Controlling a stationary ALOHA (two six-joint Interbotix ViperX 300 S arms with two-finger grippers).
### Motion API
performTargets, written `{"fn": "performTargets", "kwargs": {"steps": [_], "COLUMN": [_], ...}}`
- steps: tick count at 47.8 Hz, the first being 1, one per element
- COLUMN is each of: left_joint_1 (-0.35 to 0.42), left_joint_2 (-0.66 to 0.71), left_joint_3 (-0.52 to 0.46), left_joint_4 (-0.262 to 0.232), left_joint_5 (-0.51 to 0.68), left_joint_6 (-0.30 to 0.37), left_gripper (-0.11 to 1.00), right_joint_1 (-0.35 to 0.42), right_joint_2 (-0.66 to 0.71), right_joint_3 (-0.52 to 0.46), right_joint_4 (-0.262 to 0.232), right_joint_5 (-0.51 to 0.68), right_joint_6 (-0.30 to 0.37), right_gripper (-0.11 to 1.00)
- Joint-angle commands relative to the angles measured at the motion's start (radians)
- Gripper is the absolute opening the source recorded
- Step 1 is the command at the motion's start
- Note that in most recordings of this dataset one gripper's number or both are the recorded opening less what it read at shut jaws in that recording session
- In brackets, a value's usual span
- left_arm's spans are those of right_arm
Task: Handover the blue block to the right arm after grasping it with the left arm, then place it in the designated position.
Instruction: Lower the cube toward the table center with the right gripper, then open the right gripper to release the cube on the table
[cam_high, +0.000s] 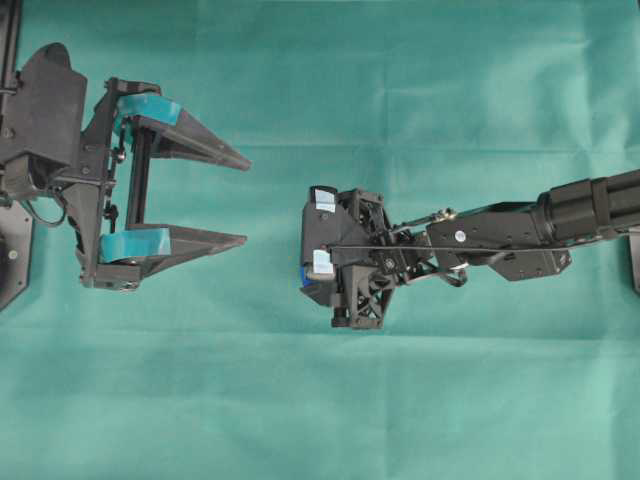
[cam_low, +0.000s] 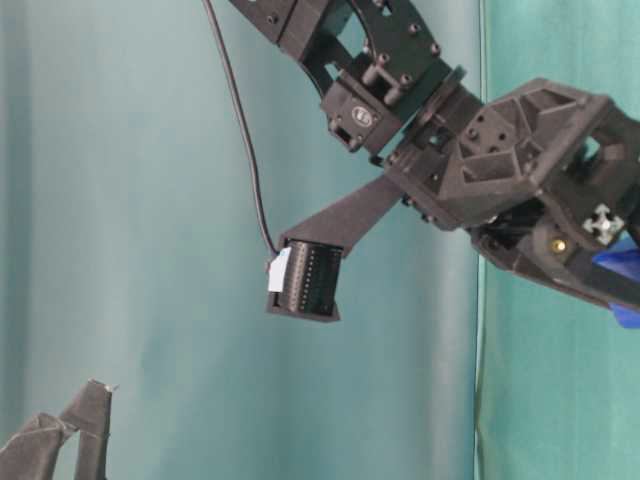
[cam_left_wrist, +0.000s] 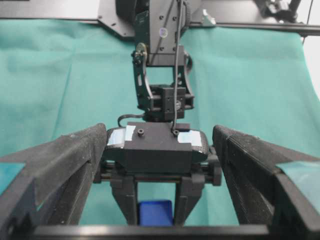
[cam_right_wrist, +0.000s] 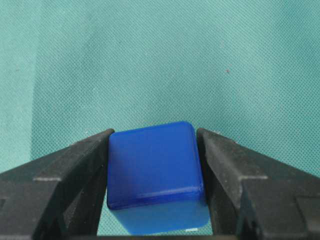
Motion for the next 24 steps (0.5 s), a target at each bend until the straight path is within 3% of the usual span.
{"fn": "performTargets", "kwargs": {"steps": [1, 15, 20, 24], "left_joint_1": [0.003, 0.003, 0.003, 0.003], "left_joint_2": [-0.005, -0.006, -0.005, -0.005], "left_joint_3": [-0.017, -0.017, -0.017, -0.017], "left_joint_4": [0.002, 0.003, 0.003, 0.003], "left_joint_5": [-0.006, -0.006, -0.006, -0.006], "left_joint_6": [0.0, 0.0, 0.0, 0.0], "left_gripper": [1.0, 1.0, 1.0, 1.0], "right_joint_1": [-0.002, -0.002, -0.002, -0.002], "right_joint_2": [-0.023, -0.025, -0.025, -0.025], "right_joint_3": [-0.008, -0.011, -0.017, -0.018], "right_joint_4": [0.0, 0.008, 0.023, 0.025], "right_joint_5": [-0.008, -0.012, -0.012, -0.008], "right_joint_6": [-0.002, 0.006, 0.015, 0.015], "right_gripper": [0.56, 0.57, 0.83, 0.94]}}
